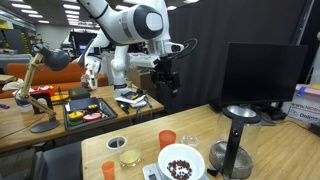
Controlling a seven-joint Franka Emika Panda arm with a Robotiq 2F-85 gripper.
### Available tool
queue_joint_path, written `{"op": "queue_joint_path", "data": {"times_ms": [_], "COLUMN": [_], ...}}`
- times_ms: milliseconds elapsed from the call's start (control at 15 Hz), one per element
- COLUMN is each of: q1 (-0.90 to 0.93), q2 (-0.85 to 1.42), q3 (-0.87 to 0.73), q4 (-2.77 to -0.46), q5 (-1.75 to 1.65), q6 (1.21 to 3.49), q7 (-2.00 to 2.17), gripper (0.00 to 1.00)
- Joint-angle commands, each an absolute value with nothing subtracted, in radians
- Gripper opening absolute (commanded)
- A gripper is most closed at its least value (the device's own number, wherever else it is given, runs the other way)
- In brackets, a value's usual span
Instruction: Put the glass lid on top of the glass container
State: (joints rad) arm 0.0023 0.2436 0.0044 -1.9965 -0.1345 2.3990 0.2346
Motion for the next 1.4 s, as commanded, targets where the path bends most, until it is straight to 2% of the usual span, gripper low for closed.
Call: {"op": "queue_joint_path", "data": {"times_ms": [0, 600, 667, 1333], "q1": [0.004, 0.015, 0.013, 0.011], "q2": [0.361, 0.697, 0.651, 0.719], "q3": [-0.014, -0.070, -0.064, -0.069], "q4": [-1.905, -1.570, -1.650, -1.566], "q5": [-0.127, -0.126, -0.121, -0.106], "q6": [2.439, 2.384, 2.449, 2.458], "q7": [0.176, 0.163, 0.162, 0.187], "gripper": [1.00, 1.00, 1.00, 1.00]}}
